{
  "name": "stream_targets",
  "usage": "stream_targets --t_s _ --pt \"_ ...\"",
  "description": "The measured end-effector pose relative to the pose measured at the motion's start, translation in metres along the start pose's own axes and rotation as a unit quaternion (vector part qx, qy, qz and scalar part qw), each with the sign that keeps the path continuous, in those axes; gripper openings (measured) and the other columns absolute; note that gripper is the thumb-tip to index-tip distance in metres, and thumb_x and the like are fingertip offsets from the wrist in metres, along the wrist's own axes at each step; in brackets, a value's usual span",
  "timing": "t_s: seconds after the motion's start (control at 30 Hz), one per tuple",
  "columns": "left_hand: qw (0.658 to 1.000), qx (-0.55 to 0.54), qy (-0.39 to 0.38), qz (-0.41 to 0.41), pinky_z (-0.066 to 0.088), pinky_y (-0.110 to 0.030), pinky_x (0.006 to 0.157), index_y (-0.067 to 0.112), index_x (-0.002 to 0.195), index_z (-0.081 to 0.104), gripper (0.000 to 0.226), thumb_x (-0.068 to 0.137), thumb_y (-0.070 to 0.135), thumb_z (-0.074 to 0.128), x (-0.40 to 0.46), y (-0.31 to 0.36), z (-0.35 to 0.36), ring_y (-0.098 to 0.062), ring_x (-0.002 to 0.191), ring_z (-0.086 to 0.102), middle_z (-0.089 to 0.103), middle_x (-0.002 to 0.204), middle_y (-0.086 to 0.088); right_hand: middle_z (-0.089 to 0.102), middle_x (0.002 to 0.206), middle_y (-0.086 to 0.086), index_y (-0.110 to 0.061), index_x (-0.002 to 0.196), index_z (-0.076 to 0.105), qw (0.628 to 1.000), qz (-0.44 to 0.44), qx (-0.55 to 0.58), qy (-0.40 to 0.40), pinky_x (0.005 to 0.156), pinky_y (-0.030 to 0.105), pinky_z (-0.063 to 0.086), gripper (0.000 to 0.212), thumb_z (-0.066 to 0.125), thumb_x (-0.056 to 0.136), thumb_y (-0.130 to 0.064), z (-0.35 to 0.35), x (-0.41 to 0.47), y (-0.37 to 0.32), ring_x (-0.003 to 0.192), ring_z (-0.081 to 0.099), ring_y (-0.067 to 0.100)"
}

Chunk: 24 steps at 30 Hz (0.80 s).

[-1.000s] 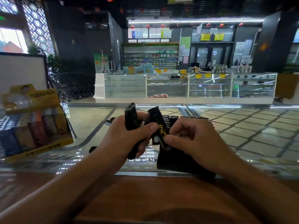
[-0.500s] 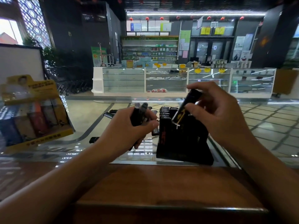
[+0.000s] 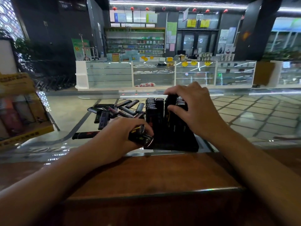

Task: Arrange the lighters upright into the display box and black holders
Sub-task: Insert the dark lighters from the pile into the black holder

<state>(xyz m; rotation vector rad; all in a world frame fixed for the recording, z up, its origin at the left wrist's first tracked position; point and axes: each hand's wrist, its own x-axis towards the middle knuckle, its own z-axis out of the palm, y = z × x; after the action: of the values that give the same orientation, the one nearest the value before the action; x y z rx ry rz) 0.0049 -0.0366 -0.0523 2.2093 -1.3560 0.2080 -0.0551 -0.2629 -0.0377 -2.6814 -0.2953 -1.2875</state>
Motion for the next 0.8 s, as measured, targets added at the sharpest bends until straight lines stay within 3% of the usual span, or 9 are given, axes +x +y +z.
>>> stream_targets --t_s 0.1,0.2,0.27,0.4,0.5,0.57,0.67,0.73,0.8 --pt "1.000 0.007 -0.005 -0.005 0.041 -0.002 0.080 0.049 0.097 0.058 0.038 0.083 0.020 0.078 0.000 0.001 0.000 0.018 0.092 0.058 0.059 0.085 0.034 0.066 0.113 -0.007 -0.028 0.122 0.062 0.999 -0.010 -0.038 -0.025 0.078 0.029 0.015 0.042 0.077 0.083 -0.027 0.003 0.000 0.001 0.107 0.046 0.020" --pt "1.000 -0.006 -0.009 -0.013 0.048 -0.009 0.087 0.043 0.103 0.062 0.035 0.083 0.017 0.076 -0.001 0.002 0.000 0.011 0.093 0.062 0.065 0.092 0.027 0.061 0.107 -0.011 -0.027 0.125 0.056 0.999 0.017 -0.022 -0.030 0.080 0.028 0.015 0.051 0.079 0.080 -0.027 0.002 0.000 -0.003 0.105 0.040 0.011" --pt "1.000 -0.012 -0.005 -0.017 0.051 -0.016 0.091 0.035 0.106 0.066 0.030 0.083 0.016 0.076 -0.001 0.003 0.000 0.005 0.093 0.066 0.070 0.096 0.018 0.056 0.103 -0.013 -0.026 0.116 0.058 0.999 0.012 -0.035 -0.025 0.078 0.028 0.014 0.044 0.080 0.078 -0.029 0.003 -0.001 -0.003 0.104 0.035 0.009" --pt "1.000 0.005 0.008 -0.022 0.053 -0.022 0.090 0.031 0.106 0.070 0.027 0.084 0.017 0.077 -0.001 0.000 0.003 0.004 0.090 0.066 0.072 0.095 0.015 0.056 0.113 -0.006 -0.030 0.104 0.067 0.997 0.029 -0.071 -0.025 0.083 0.032 0.017 0.029 0.079 0.078 -0.035 0.005 -0.003 0.001 0.116 0.039 0.022" --pt "0.998 -0.022 0.049 -0.024 0.055 -0.023 0.078 0.030 0.106 0.071 0.020 0.088 0.020 0.073 -0.001 -0.003 0.003 0.003 0.083 0.067 0.073 0.089 0.014 0.055 0.113 -0.008 -0.035 0.104 0.070 0.997 0.042 -0.063 0.005 0.082 0.033 0.016 0.023 0.071 0.083 -0.047 0.003 -0.002 0.002 0.117 0.038 0.022" --pt "0.988 -0.125 0.079 -0.036 0.053 -0.022 0.068 0.026 0.106 0.070 0.015 0.092 0.023 0.066 -0.001 0.002 0.001 -0.004 0.074 0.069 0.075 0.086 0.009 0.056 0.105 -0.013 -0.037 0.112 0.067 0.997 0.047 -0.022 0.051 0.079 0.031 0.016 0.030 0.060 0.087 -0.052 -0.002 -0.002 -0.002 0.108 0.039 0.013" --pt "0.958 -0.261 0.109 -0.043 0.053 -0.019 0.064 0.021 0.108 0.066 0.015 0.095 0.019 0.059 0.000 0.014 -0.004 -0.018 0.069 0.070 0.075 0.077 0.001 0.048 0.074 -0.020 -0.026 0.113 0.064 0.994 0.002 0.044 0.103 0.078 0.030 0.026 0.028 0.054 0.093 -0.043 -0.004 -0.004 -0.017 0.073 0.040 0.000" --pt "0.946 -0.299 0.117 -0.038 0.051 -0.016 0.062 0.020 0.107 0.065 0.014 0.095 0.020 0.057 0.000 0.019 -0.004 -0.019 0.067 0.069 0.073 0.070 -0.001 0.041 0.064 -0.019 -0.021 0.109 0.062 0.994 -0.035 0.073 0.071 0.063 0.023 0.034 0.025 0.054 0.095 -0.039 0.002 -0.008 -0.030 0.057 0.039 -0.006" --pt "0.935 -0.330 0.126 -0.037 0.052 -0.018 0.064 0.024 0.107 0.065 0.017 0.092 0.027 0.056 0.000 0.020 -0.003 -0.017 0.066 0.068 0.070 0.068 -0.005 0.047 0.058 -0.015 -0.020 0.111 0.060 0.991 -0.049 0.123 0.025 0.050 0.019 0.035 0.023 0.053 0.097 -0.036 0.008 -0.009 -0.039 0.049 0.045 0.000"
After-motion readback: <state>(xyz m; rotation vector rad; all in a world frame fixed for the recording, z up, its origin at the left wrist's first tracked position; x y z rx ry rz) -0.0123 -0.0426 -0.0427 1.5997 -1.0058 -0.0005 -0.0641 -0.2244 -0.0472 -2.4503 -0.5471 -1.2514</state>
